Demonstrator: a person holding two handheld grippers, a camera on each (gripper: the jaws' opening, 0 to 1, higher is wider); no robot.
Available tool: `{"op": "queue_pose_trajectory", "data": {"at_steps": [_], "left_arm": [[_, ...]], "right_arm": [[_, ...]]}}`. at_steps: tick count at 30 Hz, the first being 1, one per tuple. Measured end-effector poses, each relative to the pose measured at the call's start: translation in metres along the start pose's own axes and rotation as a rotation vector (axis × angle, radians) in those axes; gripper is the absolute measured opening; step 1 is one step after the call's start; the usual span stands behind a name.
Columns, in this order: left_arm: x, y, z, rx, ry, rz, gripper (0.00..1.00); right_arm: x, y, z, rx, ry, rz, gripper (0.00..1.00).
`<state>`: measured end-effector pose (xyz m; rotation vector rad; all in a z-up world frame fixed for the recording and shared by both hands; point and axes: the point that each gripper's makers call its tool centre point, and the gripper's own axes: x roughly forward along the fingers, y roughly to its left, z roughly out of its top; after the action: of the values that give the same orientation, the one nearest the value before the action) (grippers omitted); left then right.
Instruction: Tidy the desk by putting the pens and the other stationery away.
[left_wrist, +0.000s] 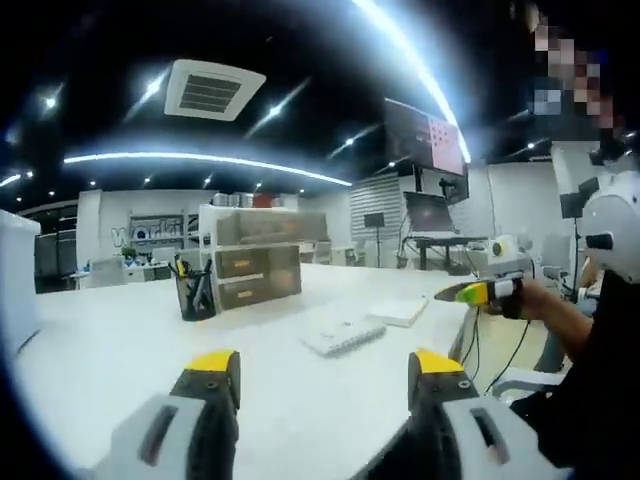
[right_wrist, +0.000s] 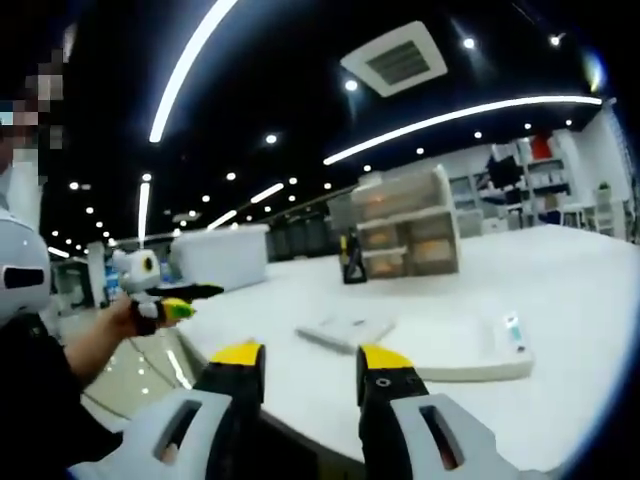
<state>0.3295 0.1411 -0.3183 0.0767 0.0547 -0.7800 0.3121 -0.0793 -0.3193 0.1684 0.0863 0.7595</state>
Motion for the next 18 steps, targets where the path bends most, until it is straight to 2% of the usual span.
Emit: {"op": "queue_pose_trajectory", "data": {"at_steps": [3,6,8,11,18], "left_arm": [[-0.01,-0.004,-0.015,-0.02,0.018,0.011,0.68],[-0.023,-0.004,-0.023,-0.066,-0.011,0.041,0.68],[-0.028,-0.003,-0.024,-0.082,-0.028,0.068,0.68],[-0.032,-0.004,-0.026,-0.103,-0.048,0.076,0.68],[-0.033,-0.004,-0.03,-0.085,-0.025,0.081,0.67]], "right_arm": [[-0.001,-0.001,-0.002,-0.004,0.009,-0.004,0.34],[-0.001,0.0,-0.003,-0.011,0.018,-0.008,0.34],[0.0,0.001,-0.004,-0.014,0.024,-0.01,0.34],[0.002,0.003,-0.007,-0.02,0.039,-0.006,0.34],[0.007,0.009,-0.011,-0.035,0.063,0.005,0.34]]}}
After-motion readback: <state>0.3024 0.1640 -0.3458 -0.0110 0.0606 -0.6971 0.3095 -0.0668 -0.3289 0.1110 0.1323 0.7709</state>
